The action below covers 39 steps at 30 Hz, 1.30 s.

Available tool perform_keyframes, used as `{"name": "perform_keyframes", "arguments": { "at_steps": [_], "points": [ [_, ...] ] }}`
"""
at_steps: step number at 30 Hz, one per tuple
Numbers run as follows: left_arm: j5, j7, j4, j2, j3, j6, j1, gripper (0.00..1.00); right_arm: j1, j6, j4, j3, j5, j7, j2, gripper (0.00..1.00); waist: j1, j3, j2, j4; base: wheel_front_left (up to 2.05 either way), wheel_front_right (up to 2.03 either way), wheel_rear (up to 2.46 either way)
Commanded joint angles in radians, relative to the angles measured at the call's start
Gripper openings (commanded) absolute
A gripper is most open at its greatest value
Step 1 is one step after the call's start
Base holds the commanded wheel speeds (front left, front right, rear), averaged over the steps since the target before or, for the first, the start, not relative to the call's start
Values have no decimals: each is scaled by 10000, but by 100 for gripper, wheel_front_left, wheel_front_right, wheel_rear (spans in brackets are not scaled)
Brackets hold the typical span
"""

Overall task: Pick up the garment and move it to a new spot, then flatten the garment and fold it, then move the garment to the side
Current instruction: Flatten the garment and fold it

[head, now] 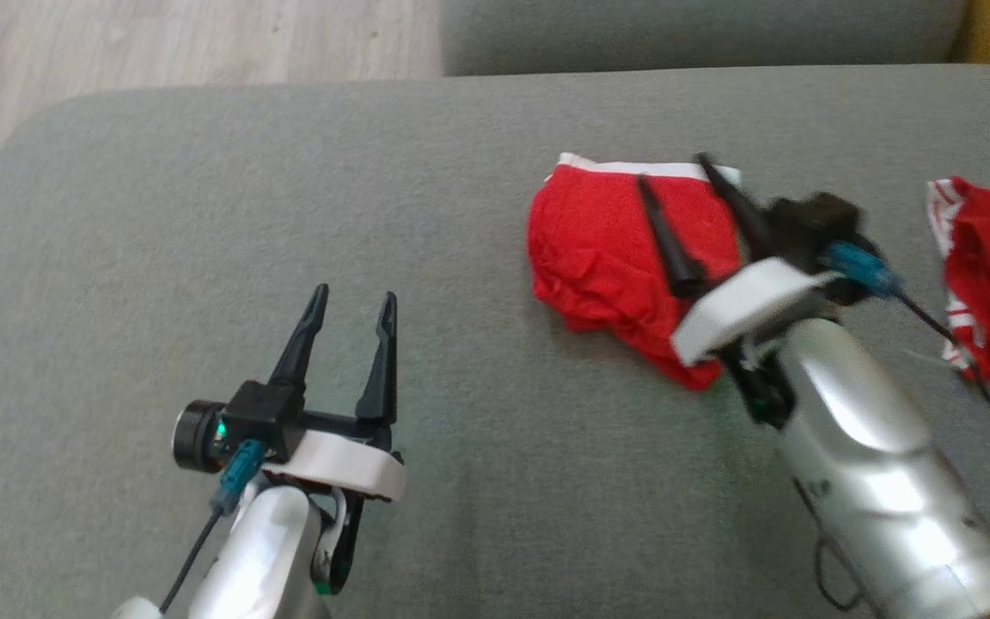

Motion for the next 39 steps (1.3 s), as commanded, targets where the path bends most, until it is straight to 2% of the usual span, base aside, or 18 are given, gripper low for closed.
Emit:
{"name": "perform_keyframes", "arguments": {
  "at_steps": [1, 9, 15, 21, 22, 23, 31, 39],
  "points": [
    [69, -93, -397, 78, 431, 2, -283, 100, 532, -7, -765, -452, -404, -105, -71, 100, 0, -260, -1, -319, 0, 0, 0],
    [-140, -93, -747, 78, 548, 122, 47, 100, 3094, -7, -3434, -3455, -2283, -107, 123, 100, 0, -629, -1, -863, 0, 0, 0],
    [-251, -93, -841, 78, 540, 162, 318, 100, 4331, -7, -4406, -4266, -2914, -108, 388, 100, 0, -667, -1, -1044, 0, 0, 0],
    [-190, -93, -849, 78, 419, 91, 170, 100, 4213, -7, -4583, -4331, -3109, -108, 450, 100, 0, -252, -1, -828, 0, 0, 0],
    [-181, -93, -848, 78, 395, 81, 109, 100, 4083, -7, -4537, -4295, -3110, -108, 452, 47, 0, -144, -1, -745, 0, 0, 0],
    [-176, -93, -845, 78, 374, 77, 51, 100, 3932, -7, -4467, -4240, -3126, -104, 454, 0, 0, -33, -1, -661, 0, 0, 0],
    [-196, -93, -801, 78, 132, 49, -369, 100, 2286, -7, -3228, -3977, -3470, 175, 458, 0, 0, 902, -1, 47, 0, 0, 0],
    [-317, -93, -810, 78, -168, 85, -835, 100, 271, -7, -407, -4147, -3990, 270, 379, 0, 0, 1642, -1, 760, 0, 0, 0]
  ]
}}
